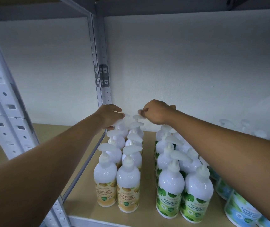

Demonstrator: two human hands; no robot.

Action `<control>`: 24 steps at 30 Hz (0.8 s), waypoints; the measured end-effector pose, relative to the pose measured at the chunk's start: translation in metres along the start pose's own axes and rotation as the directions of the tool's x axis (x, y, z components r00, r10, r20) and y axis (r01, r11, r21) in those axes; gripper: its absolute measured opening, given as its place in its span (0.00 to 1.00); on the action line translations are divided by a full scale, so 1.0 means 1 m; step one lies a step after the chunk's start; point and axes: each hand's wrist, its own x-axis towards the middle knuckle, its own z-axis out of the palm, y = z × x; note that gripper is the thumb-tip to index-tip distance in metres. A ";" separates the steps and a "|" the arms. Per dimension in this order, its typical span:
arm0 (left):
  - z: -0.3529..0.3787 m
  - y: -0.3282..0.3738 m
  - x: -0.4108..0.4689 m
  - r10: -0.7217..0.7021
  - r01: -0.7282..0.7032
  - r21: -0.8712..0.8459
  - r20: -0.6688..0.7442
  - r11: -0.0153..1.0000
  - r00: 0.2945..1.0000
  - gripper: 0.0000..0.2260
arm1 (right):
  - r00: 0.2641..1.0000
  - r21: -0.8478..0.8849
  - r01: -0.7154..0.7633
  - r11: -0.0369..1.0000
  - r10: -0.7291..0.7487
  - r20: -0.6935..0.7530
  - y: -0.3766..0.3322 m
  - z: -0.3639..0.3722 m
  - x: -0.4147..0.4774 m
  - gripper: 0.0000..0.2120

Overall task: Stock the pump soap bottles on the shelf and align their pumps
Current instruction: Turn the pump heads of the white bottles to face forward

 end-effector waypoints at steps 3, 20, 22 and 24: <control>-0.004 0.007 -0.010 0.025 -0.026 -0.016 -0.059 1.000 0.998 0.09 | 0.997 0.206 -0.023 0.978 0.038 -0.067 0.010 -0.020 -0.006 0.20; -0.018 -0.011 -0.040 0.097 -0.092 0.222 -0.015 0.971 0.995 0.13 | 0.976 -0.166 0.198 0.966 -0.209 -0.053 -0.007 0.008 -0.046 0.20; -0.018 -0.011 -0.039 0.103 -0.101 0.249 0.007 0.963 0.995 0.12 | 0.973 -0.201 0.194 0.960 -0.215 -0.088 -0.009 0.009 -0.048 0.19; -0.019 -0.008 -0.038 0.093 -0.104 0.281 0.051 0.954 0.994 0.11 | 0.970 -0.221 0.190 0.957 -0.217 -0.105 -0.011 0.010 -0.049 0.18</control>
